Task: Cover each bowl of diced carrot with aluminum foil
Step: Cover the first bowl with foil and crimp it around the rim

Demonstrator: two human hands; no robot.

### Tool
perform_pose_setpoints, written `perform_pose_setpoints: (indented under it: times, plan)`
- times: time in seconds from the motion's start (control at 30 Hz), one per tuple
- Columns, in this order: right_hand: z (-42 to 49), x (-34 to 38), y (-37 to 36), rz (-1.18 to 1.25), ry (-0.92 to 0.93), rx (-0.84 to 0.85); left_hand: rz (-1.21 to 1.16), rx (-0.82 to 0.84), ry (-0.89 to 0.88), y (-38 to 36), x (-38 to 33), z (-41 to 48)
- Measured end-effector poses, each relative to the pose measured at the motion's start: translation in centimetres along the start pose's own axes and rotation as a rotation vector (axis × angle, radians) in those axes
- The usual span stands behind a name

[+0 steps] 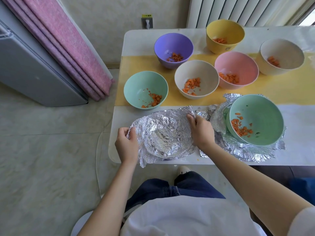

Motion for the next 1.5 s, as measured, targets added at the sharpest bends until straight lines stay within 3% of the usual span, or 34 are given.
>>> perform_pose_setpoints:
  times: [0.27,0.37,0.47,0.57,0.7,0.93,1.1,1.23,1.37,1.5]
  plan:
    - [0.1,-0.1,-0.4,0.0,-0.025,0.014,-0.334,0.2,0.316,-0.1,-1.1,0.8]
    - [0.1,-0.5,-0.2,0.017,-0.013,-0.012,-0.427,0.424,0.442,0.5,-0.7,1.5]
    - [0.4,-1.2,0.4,0.006,0.013,-0.037,-0.431,0.649,0.392,1.4,-0.9,2.1]
    - [0.7,-1.2,1.1,-0.009,0.043,-0.045,-0.244,0.716,0.298,2.1,-1.0,2.7]
    - [0.9,-0.6,1.3,-0.039,0.056,-0.049,-0.094,0.689,0.249,2.1,-0.8,2.9]
    - [1.3,-0.7,1.3,-0.056,0.058,-0.068,-0.333,0.701,0.388,2.4,0.0,3.2]
    - [0.9,-0.6,0.8,-0.021,0.031,-0.06,-0.22,0.491,0.218,2.3,0.0,3.5]
    - [0.2,-0.2,-0.2,0.003,0.008,-0.042,-0.254,0.273,0.18,1.3,0.1,3.1]
    - [-0.4,0.2,-0.7,-0.017,-0.047,-0.014,-0.079,0.082,0.049,0.6,-0.8,2.9]
    - [-0.5,0.1,-0.7,-0.032,-0.061,-0.014,0.037,0.028,-0.09,0.2,-0.6,2.3]
Point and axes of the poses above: each hand's wrist, its own z-axis towards the middle knuckle, its own y-axis out of the back of the hand, x = y × z, the point moved 2 cm from there along z, towards the middle knuckle, and after that the axes turned 7 degrees about x, right-handed, at the moved point
